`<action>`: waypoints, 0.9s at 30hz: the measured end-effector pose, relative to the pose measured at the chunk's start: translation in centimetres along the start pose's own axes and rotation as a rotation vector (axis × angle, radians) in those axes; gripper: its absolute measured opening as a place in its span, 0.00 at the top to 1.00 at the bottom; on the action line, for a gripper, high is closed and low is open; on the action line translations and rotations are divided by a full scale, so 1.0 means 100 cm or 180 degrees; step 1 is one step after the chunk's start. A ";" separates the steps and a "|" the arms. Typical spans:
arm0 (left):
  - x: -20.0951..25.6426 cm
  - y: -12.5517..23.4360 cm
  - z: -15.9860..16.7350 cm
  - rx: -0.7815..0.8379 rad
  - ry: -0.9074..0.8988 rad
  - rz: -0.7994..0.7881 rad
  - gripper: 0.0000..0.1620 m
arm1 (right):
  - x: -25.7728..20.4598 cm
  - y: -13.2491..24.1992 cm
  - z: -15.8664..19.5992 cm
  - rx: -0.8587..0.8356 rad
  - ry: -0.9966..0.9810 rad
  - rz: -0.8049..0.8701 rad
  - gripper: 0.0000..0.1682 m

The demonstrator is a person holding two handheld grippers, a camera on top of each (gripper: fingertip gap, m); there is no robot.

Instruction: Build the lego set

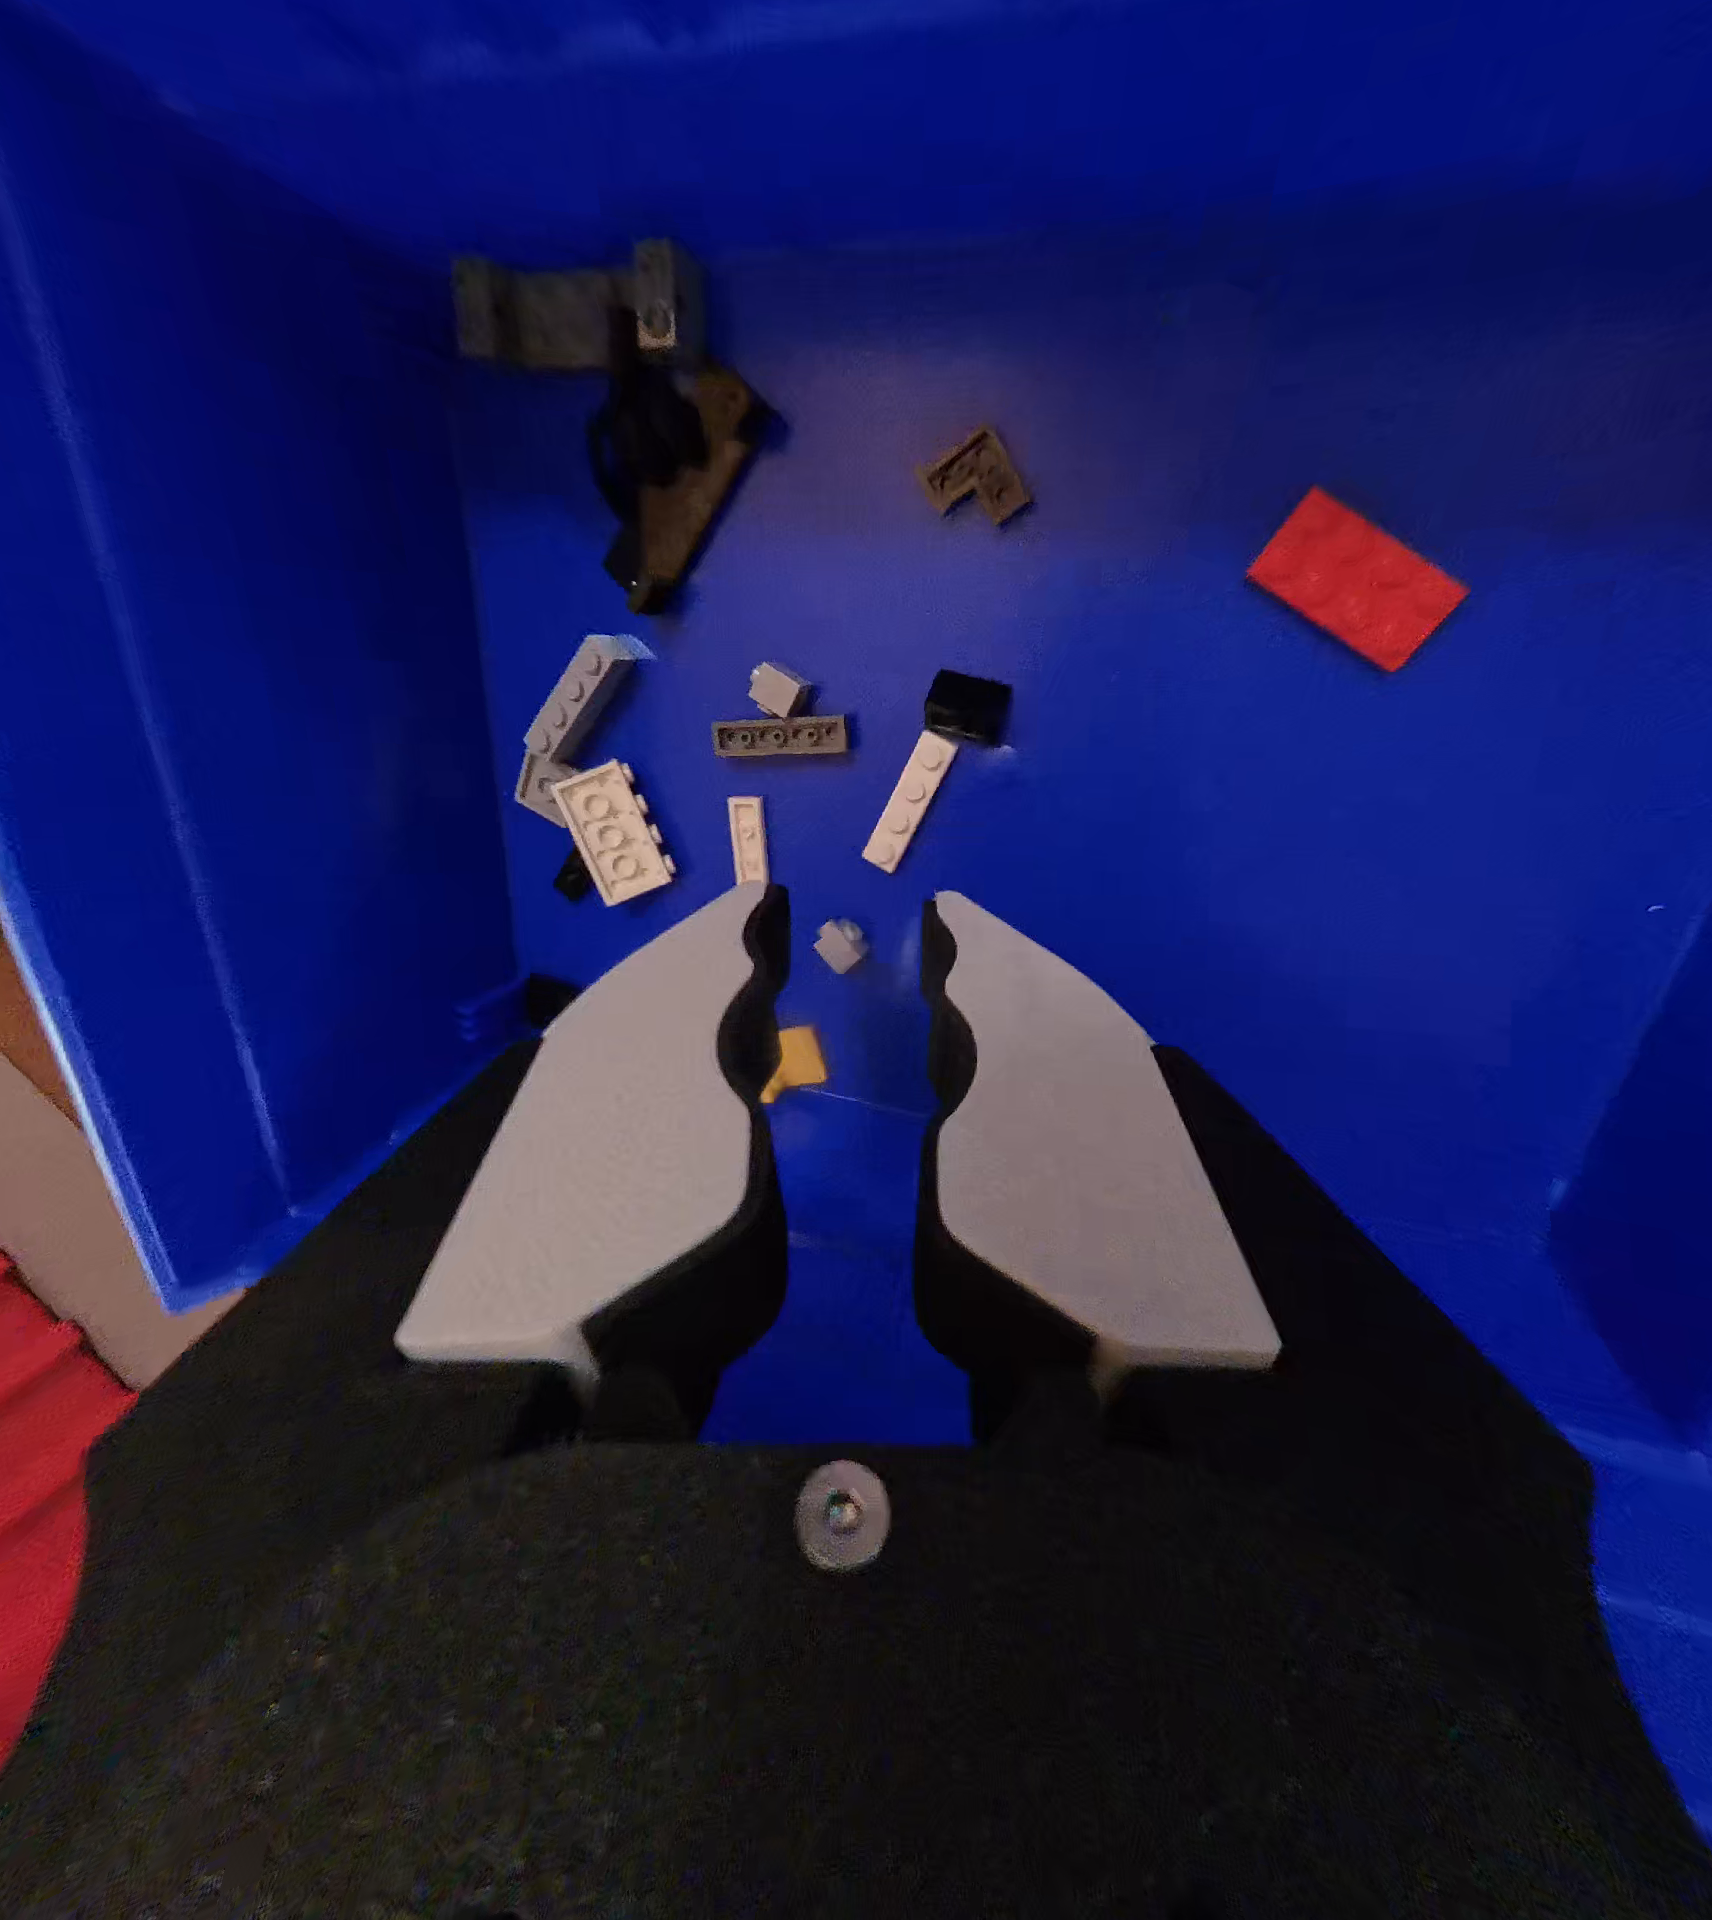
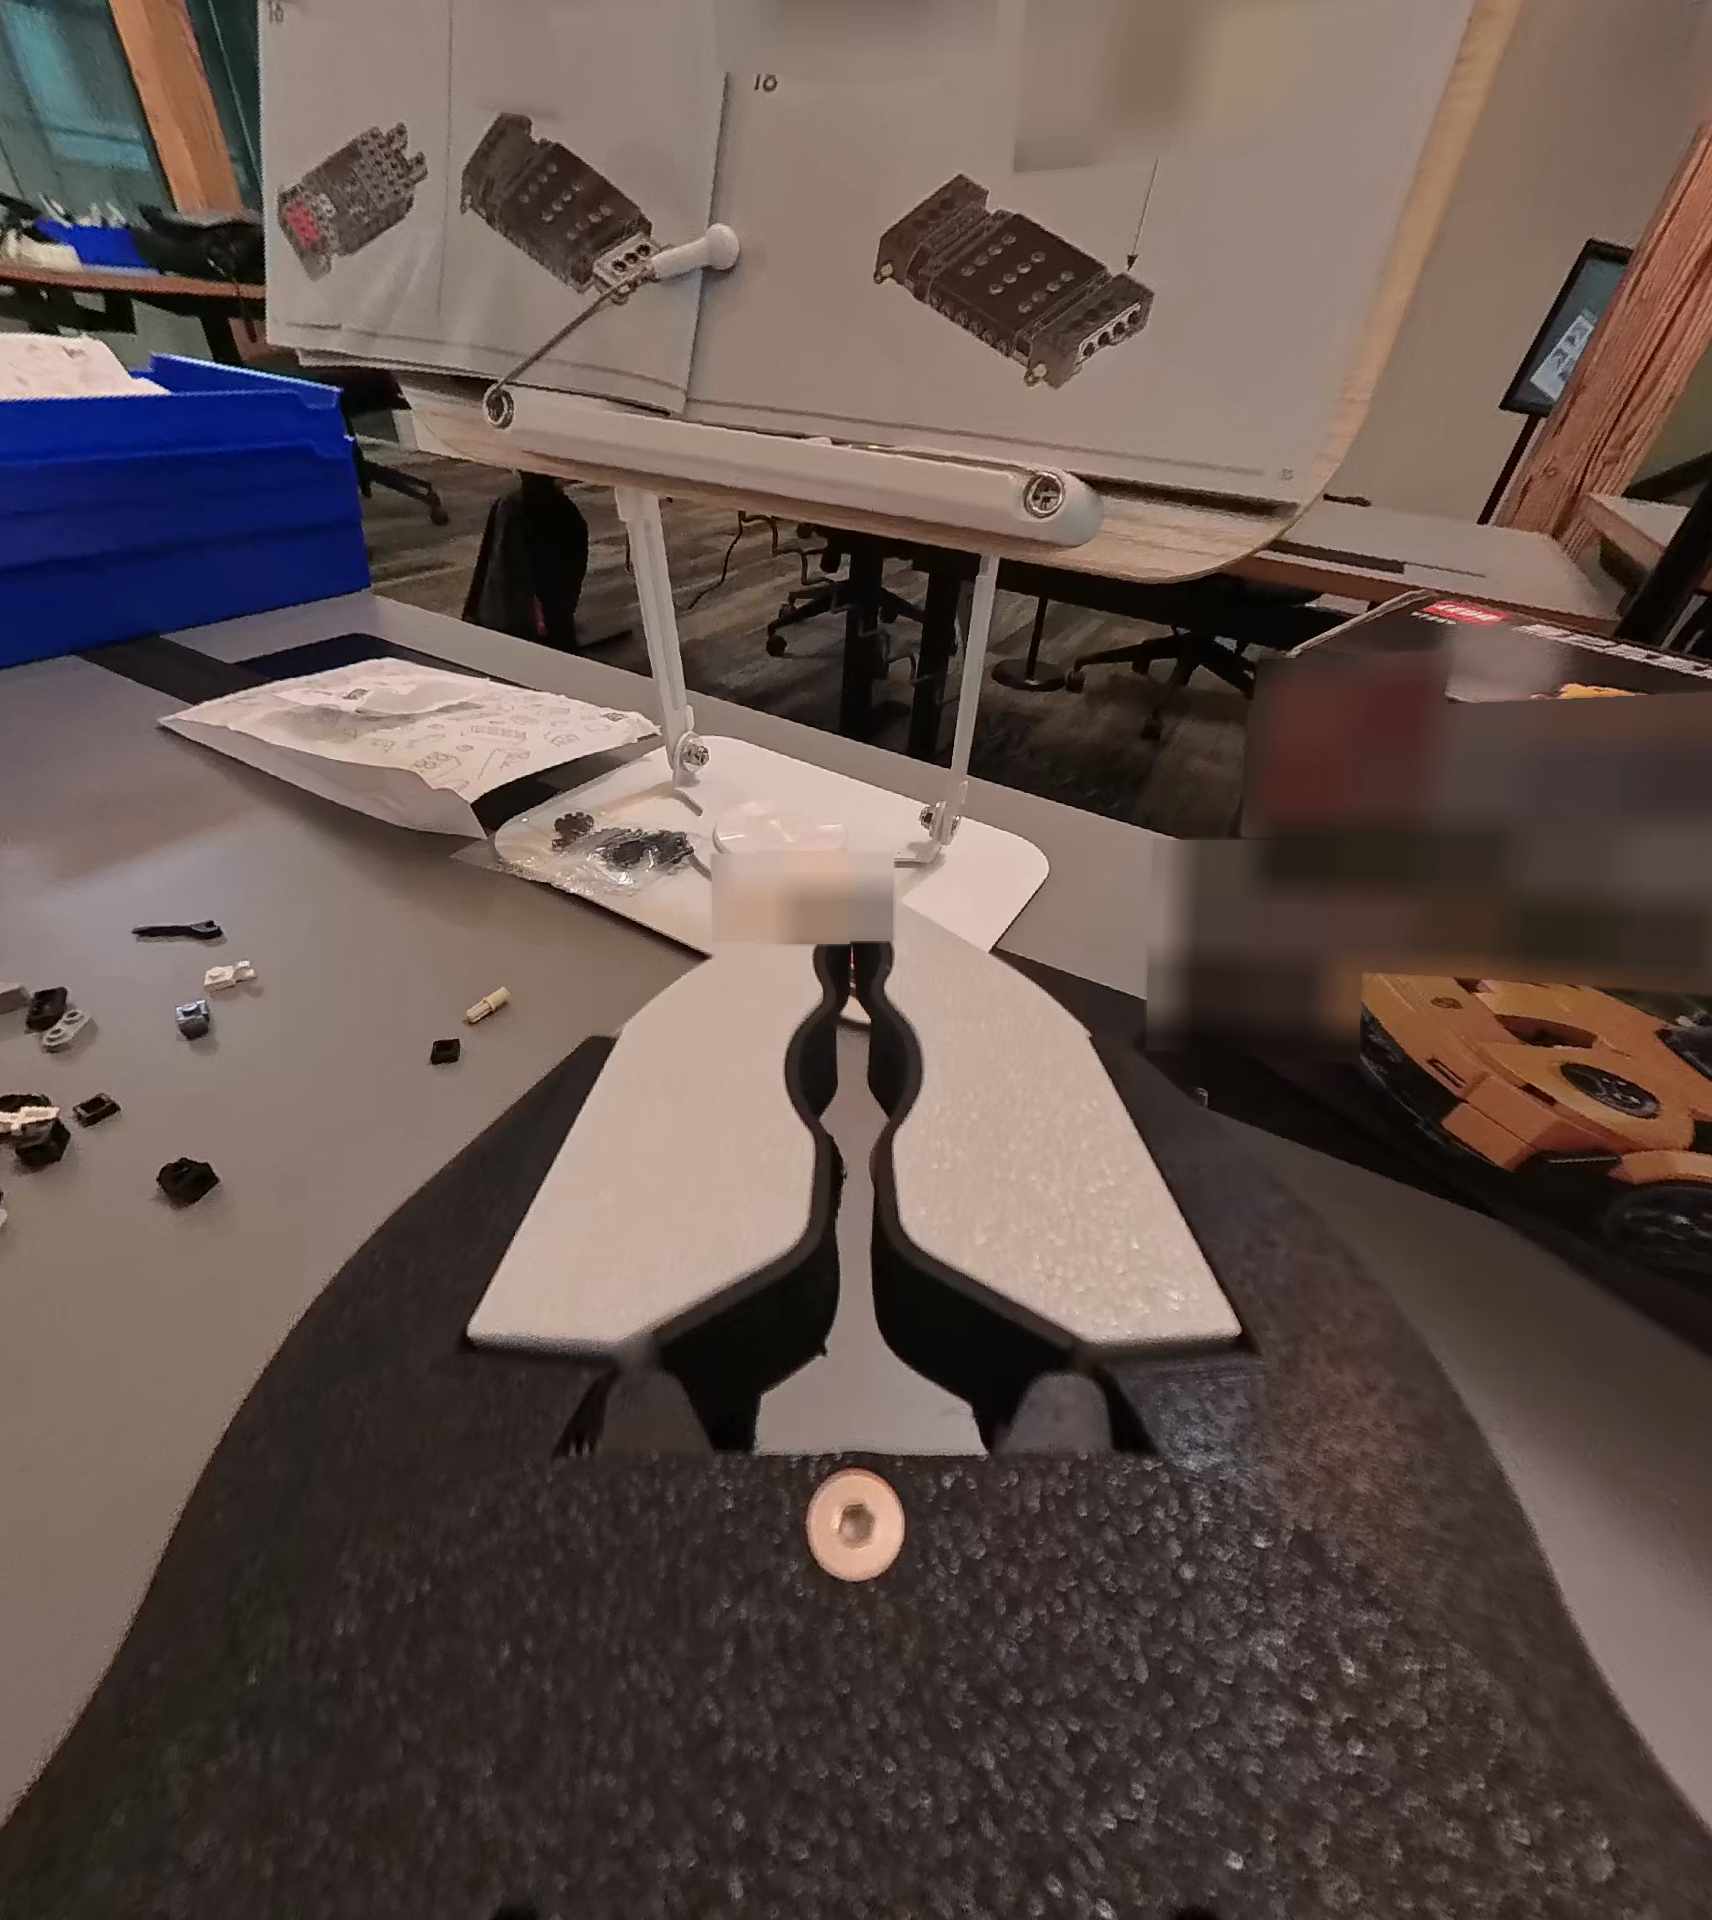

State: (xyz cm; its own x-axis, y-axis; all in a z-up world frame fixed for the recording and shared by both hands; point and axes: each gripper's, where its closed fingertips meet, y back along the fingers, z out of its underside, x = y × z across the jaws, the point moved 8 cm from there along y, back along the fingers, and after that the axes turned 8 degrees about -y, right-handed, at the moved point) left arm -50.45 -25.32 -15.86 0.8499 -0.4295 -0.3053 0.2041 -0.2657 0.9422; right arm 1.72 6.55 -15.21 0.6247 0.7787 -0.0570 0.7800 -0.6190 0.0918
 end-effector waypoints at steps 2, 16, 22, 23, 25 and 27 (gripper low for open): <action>-0.008 -0.010 0.001 -0.0186 -0.0046 0.0116 0.85 | 0.001 0.000 0.001 -0.0013 0.0000 0.0004 1.00; 0.037 -0.023 -0.034 0.0300 -0.0554 0.1049 0.75 | 0.002 -0.004 0.008 -0.0122 -0.0030 -0.0053 1.00; 0.054 -0.018 -0.048 0.0145 -0.0909 0.0914 0.69 | 0.001 -0.004 0.010 -0.0139 -0.0021 -0.0043 1.00; 0.056 -0.018 -0.053 0.0171 -0.0946 0.0890 0.68 | 0.001 -0.004 0.010 -0.0144 -0.0029 -0.0051 1.00; 0.059 -0.020 -0.065 0.0217 -0.1010 0.0854 0.68 | 0.000 -0.005 0.010 -0.0153 -0.0026 -0.0061 1.00; 0.061 -0.024 -0.072 0.0194 -0.1043 0.0869 0.68 | 0.000 -0.005 0.010 -0.0155 -0.0002 -0.0056 1.00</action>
State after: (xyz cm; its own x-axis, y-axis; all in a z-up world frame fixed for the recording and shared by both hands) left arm -42.22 -21.05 -19.02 0.6676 -0.7399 -0.0829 -0.0442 -0.1505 0.9876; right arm 1.40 6.74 -16.27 0.6110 0.7894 -0.0596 0.7882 -0.5995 0.1389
